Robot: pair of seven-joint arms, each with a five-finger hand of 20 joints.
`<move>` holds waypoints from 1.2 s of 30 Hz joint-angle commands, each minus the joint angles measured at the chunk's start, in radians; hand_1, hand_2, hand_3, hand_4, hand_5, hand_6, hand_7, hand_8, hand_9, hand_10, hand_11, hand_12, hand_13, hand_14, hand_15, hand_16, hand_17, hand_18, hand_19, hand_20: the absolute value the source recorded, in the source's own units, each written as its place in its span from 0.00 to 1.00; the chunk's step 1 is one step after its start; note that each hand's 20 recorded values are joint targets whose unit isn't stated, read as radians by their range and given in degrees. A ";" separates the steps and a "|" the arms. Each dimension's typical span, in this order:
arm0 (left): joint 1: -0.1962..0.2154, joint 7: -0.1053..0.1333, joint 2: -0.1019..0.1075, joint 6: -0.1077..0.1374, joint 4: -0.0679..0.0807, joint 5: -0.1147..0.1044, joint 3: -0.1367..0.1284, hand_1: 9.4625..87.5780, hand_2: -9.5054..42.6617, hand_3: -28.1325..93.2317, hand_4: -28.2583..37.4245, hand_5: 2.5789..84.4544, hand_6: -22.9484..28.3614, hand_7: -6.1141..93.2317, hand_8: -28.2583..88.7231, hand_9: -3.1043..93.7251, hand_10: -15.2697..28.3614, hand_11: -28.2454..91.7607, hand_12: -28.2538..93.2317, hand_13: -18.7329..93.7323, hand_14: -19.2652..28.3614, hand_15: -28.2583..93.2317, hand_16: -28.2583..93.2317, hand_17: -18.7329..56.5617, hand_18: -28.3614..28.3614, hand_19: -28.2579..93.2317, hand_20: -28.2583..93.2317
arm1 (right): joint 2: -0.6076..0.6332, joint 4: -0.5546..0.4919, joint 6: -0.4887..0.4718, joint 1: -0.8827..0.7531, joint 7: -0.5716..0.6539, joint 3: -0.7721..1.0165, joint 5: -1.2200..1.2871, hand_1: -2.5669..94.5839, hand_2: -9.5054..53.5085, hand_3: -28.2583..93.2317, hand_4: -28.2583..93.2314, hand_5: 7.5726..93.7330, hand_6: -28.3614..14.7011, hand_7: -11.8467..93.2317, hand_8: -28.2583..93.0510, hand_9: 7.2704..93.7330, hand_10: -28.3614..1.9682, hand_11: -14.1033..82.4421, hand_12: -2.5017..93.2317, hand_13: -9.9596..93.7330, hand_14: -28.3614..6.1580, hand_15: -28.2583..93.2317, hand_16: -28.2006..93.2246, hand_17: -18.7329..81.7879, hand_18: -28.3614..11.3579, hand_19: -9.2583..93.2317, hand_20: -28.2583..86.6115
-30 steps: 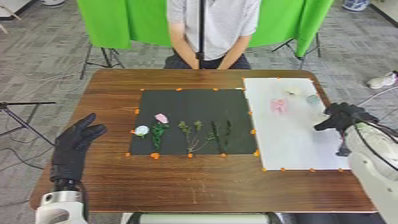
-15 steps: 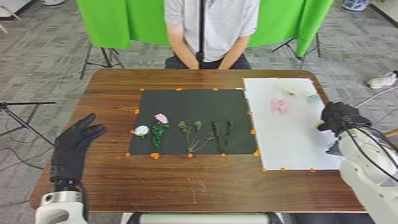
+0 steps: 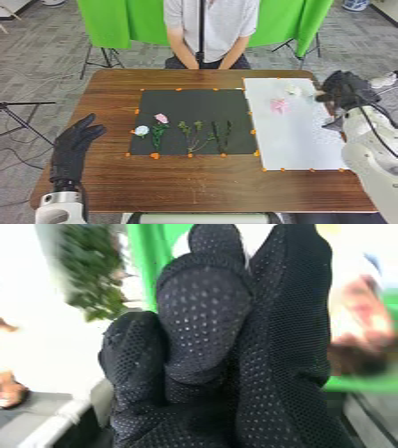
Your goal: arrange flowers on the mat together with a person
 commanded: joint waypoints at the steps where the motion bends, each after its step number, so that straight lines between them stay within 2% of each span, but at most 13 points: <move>1: 0.009 -0.008 -0.005 0.004 0.002 -0.006 0.001 0.15 0.15 0.80 0.08 0.57 0.51 0.20 0.20 0.56 0.70 0.42 0.37 0.54 0.79 0.43 0.25 0.38 0.73 0.31 0.40 | -0.109 -0.021 -0.012 0.392 -0.112 -0.327 0.018 0.99 0.00 0.00 0.54 0.86 0.71 0.33 0.33 1.00 0.70 0.26 0.40 1.00 0.83 0.65 0.40 0.84 0.48 0.95 0.47; 6: 0.000 -0.014 -0.005 0.000 0.007 -0.002 0.012 0.15 0.15 0.80 0.08 0.57 0.51 0.20 0.20 0.56 0.70 0.42 0.37 0.54 0.79 0.43 0.25 0.38 0.73 0.31 0.40 | -0.230 0.062 -0.068 0.530 -0.174 -0.527 0.014 0.99 0.00 0.00 0.54 0.86 0.71 0.33 0.33 1.00 0.70 0.25 0.40 1.00 0.83 0.64 0.41 0.84 0.48 0.95 0.47; 11: -0.010 -0.020 -0.001 -0.003 0.012 0.001 0.019 0.15 0.15 0.79 0.08 0.57 0.51 0.20 0.20 0.56 0.70 0.42 0.37 0.54 0.79 0.43 0.25 0.38 0.73 0.31 0.40 | -0.300 0.120 -0.131 0.583 -0.194 -0.645 0.021 0.98 0.00 0.00 0.54 0.86 0.71 0.33 0.33 1.00 0.70 0.25 0.40 1.00 0.83 0.64 0.41 0.84 0.48 0.95 0.47; 21: -0.008 -0.020 0.002 -0.007 0.013 -0.004 0.020 0.15 0.15 0.79 0.08 0.57 0.51 0.20 0.20 0.56 0.70 0.42 0.37 0.54 0.79 0.43 0.25 0.38 0.73 0.31 0.40 | -0.339 0.128 -0.198 0.570 -0.186 -0.726 0.035 0.98 0.00 0.00 0.55 0.85 0.71 0.33 0.33 1.00 0.70 0.24 0.40 1.00 0.84 0.65 0.41 0.84 0.48 0.96 0.47; 27: -0.016 -0.023 0.006 -0.017 0.019 -0.003 0.024 0.15 0.15 0.80 0.09 0.57 0.51 0.20 0.20 0.56 0.70 0.42 0.37 0.54 0.79 0.43 0.25 0.37 0.73 0.31 0.40 | -0.346 0.141 -0.218 0.561 -0.175 -0.748 0.033 0.96 0.00 0.00 0.56 0.85 0.72 0.33 0.32 1.00 0.70 0.23 0.40 1.00 0.84 0.65 0.41 0.84 0.47 0.96 0.47; 29: -0.030 -0.031 0.008 -0.016 0.027 -0.001 0.026 0.15 0.15 0.80 0.08 0.57 0.51 0.20 0.20 0.56 0.70 0.42 0.37 0.54 0.79 0.43 0.25 0.37 0.73 0.31 0.40 | -0.365 0.170 -0.224 0.565 -0.183 -0.751 0.024 0.95 0.00 0.00 0.56 0.84 0.72 0.32 0.32 1.00 0.70 0.23 0.40 1.00 0.84 0.65 0.41 0.83 0.47 0.96 0.47; 36: -0.033 -0.033 0.009 -0.025 0.028 0.000 0.028 0.15 0.15 0.80 0.09 0.57 0.51 0.20 0.20 0.56 0.70 0.42 0.37 0.54 0.79 0.43 0.25 0.37 0.73 0.31 0.40 | -0.384 0.196 -0.240 0.552 -0.181 -0.756 0.003 0.93 0.00 0.00 0.56 0.83 0.73 0.31 0.31 1.00 0.69 0.22 0.39 1.00 0.83 0.65 0.41 0.83 0.47 0.97 0.47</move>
